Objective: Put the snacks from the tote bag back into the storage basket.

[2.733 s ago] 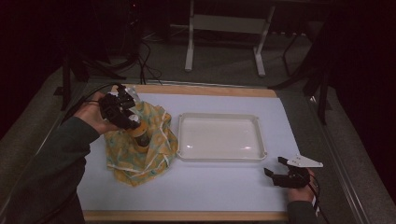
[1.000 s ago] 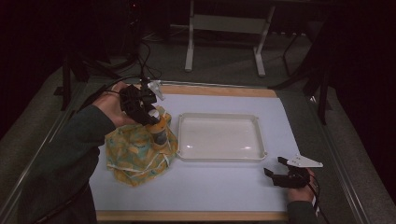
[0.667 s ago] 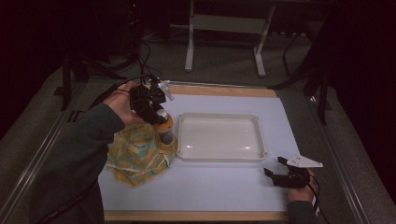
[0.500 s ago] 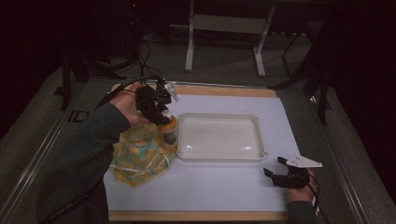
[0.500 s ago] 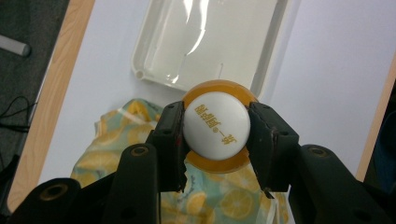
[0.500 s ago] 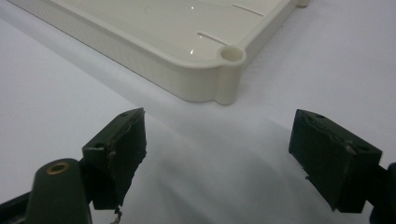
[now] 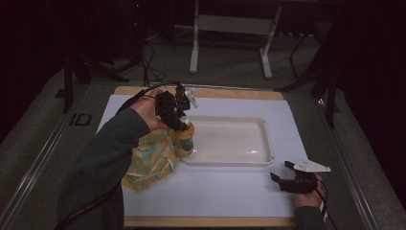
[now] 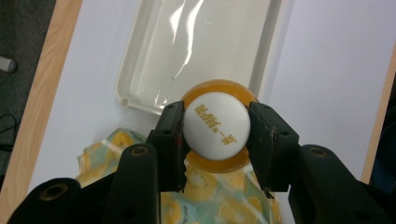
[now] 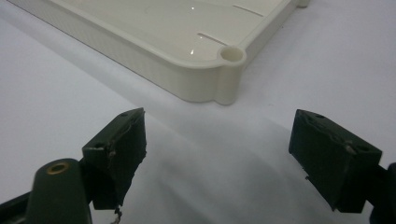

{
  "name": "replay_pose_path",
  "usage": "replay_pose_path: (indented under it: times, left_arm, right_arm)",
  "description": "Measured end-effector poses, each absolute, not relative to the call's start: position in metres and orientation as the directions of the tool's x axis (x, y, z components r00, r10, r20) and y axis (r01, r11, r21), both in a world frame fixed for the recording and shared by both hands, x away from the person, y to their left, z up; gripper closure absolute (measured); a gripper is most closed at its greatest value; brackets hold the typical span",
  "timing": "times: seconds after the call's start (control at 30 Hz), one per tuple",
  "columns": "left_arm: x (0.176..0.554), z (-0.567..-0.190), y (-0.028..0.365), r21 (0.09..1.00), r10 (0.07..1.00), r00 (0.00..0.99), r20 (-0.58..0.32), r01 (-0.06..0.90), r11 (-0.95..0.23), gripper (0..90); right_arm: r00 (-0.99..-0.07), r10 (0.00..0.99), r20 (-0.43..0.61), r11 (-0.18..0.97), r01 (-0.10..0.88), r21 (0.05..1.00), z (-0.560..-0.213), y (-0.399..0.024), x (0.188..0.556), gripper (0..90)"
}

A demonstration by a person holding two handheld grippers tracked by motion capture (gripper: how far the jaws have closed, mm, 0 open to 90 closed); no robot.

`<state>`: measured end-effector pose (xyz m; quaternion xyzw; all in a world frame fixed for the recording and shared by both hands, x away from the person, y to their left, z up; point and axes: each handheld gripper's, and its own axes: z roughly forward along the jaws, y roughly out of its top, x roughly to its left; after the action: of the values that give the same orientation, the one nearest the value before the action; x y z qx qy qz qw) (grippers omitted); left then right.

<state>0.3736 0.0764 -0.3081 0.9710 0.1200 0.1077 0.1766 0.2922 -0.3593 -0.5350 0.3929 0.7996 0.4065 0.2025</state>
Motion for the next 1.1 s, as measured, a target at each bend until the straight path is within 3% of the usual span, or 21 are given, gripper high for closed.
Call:
replay_pose_path:
  times: [1.1]
  left_arm:
    - [0.385, -0.355, 0.040, 0.286, 0.240, 0.961, 0.138, 0.193, -0.938, 59.1]
  right_arm:
    - [-0.612, 0.791, -0.006, 0.363, 0.461, 0.810, -0.535, -0.359, 0.292, 18.4]
